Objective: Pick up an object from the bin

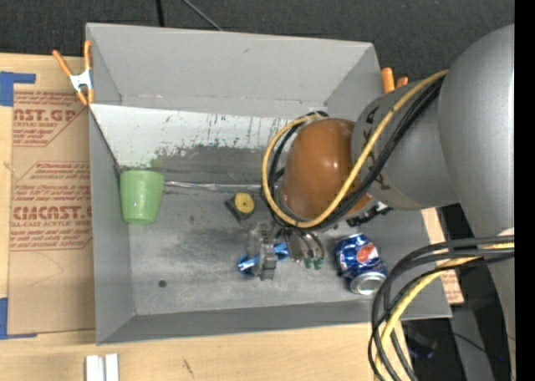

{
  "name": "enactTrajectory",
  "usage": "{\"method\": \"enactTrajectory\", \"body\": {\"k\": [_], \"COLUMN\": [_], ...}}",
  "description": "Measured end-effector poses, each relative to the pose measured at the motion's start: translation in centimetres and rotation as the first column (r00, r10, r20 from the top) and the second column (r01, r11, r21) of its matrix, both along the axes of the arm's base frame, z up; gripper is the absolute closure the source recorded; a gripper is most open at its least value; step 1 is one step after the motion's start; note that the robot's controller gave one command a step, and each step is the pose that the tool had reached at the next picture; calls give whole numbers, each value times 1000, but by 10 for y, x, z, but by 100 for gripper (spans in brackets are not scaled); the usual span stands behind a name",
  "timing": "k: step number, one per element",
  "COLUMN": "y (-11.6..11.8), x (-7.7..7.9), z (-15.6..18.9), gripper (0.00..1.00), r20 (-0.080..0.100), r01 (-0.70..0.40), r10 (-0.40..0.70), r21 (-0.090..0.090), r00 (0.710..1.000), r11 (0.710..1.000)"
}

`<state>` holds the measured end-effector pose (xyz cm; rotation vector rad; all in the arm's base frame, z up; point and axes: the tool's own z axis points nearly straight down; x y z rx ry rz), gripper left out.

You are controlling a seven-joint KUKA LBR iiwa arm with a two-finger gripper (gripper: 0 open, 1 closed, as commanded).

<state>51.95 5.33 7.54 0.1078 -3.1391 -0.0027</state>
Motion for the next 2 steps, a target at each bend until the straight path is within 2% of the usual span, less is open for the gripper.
{"method": "enactTrajectory", "body": {"k": [1,2], "y": [30,18], "x": [-29,-18], "z": [106,237], "gripper": [100,100], "r20": [8,12], "r01": [-35,-62], "r10": [35,62], "r21": [0,-1], "r00": [999,998], "r11": [999,998]}}
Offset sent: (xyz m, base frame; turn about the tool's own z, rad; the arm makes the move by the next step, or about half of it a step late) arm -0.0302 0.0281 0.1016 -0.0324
